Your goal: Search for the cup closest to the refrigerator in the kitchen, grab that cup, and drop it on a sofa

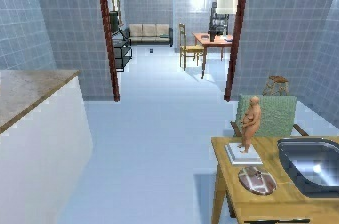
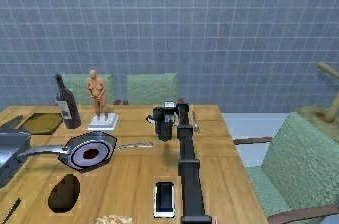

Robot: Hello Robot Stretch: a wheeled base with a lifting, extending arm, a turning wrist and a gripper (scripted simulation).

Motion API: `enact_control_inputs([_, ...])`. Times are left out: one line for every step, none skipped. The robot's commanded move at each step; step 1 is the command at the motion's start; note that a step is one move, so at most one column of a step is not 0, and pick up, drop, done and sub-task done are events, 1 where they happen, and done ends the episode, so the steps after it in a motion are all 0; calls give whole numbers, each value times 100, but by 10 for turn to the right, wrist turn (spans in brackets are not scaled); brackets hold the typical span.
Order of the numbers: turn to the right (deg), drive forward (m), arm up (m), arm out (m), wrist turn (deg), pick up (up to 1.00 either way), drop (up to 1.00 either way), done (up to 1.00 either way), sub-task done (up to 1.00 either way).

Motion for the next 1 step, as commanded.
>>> enact_control_inputs([0,0,10,0,0,0,0,0,0])
